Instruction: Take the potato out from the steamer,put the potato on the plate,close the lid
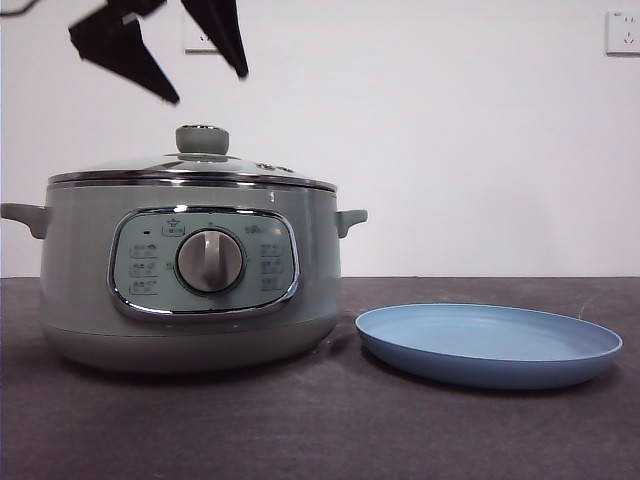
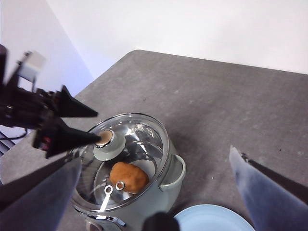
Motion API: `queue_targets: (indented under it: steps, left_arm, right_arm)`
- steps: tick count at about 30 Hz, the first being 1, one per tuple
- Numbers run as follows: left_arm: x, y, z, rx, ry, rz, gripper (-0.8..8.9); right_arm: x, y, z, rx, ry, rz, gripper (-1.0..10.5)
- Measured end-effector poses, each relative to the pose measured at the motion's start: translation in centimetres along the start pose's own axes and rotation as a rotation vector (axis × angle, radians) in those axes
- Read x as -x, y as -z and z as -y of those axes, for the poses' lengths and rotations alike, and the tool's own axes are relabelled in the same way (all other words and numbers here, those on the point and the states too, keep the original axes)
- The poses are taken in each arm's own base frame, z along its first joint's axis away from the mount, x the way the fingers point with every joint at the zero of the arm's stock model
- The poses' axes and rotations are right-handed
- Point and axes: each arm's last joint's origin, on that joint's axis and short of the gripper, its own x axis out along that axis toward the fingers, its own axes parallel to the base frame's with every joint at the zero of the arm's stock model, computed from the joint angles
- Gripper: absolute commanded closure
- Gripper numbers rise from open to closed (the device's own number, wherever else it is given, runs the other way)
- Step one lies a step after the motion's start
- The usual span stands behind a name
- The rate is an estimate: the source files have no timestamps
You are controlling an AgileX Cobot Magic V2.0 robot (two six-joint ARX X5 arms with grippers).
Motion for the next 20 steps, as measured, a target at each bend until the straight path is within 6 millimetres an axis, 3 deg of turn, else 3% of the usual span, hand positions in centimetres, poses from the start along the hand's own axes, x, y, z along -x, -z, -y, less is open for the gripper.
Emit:
queue_targets:
  steps: [8,10,13,14,20]
  left_arm:
    - [-3.4,1.2,-0.5,0.019,-0.009,-0.146,3.52]
    - [-3.6,1.1,-0.6,0.011,-0.021,-0.145,4.56]
    - [-3.6,1.1,-0.6,0.002,-0.034,-0.148,7.72]
    - [-3.6,1.1,-0.6,-0.002,-0.034,-0.148,8.38]
    - [-3.5,0.9,-0.4,-0.040,-0.031,-0.135,8.21]
  right_arm:
    - [0.0,0.0,0.0,-0.003,0.000,-0.004,2.6]
    - [0.0,0.0,0.0,-0.003,0.000,-0.004,2.6]
    - [0.0,0.0,0.0,-0.007,0.000,-0.004,2.6]
    - [0.0,0.0,0.0,-0.007,0.000,-0.004,2.6]
    - [0.0,0.1,0.0,-0.008,0.000,-0.005,2.6]
